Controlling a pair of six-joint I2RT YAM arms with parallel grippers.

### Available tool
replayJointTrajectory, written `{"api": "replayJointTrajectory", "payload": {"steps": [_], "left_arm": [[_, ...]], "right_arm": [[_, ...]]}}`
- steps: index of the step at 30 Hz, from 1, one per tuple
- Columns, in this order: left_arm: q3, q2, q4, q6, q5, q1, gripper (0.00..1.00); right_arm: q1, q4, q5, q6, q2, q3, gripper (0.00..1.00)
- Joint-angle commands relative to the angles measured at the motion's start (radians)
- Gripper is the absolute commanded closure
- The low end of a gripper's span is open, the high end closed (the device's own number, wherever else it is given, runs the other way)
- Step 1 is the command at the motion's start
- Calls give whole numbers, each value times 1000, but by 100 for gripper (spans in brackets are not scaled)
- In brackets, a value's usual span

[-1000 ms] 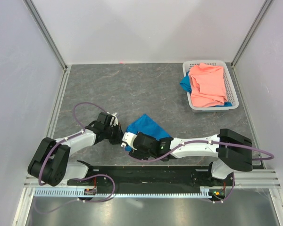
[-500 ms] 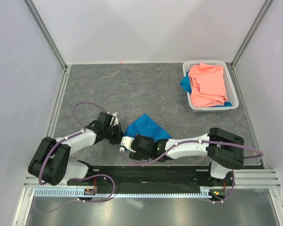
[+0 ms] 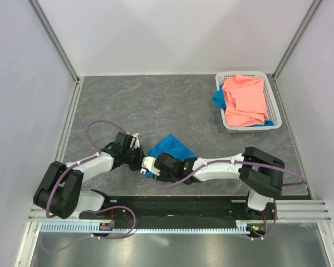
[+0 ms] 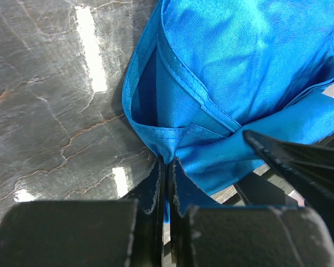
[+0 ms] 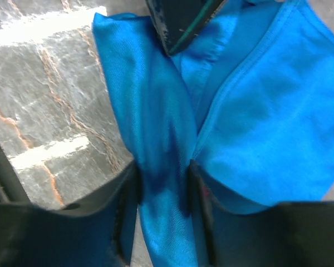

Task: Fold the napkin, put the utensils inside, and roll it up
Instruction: Roll the napkin with the utensil

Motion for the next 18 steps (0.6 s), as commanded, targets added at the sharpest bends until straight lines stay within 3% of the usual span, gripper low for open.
{"api": "replayJointTrajectory", "payload": {"steps": [1,4,5,8,11,18], "left_arm": [[21,3,-21,42,32,2,94],[32,-52,-44,43,-20,2,74],[38,-72,-67,42,-65,4,61],[36,-161,-107,27,-128,5,39],[12,-229,-144,1,-194,7,32],[-57,-387,-132,-19,-249,8,30]], "right_arm": [[-31,-111,-155,10,85,34,61],[-49,-160,-221,19,115,65,69],[-62,-179,-255,24,123,77,72],[-95,-205,-342,32,137,94,78],[-134,-219,-414,38,145,100,83],[-218,-246,-640,55,198,125,86]]}}
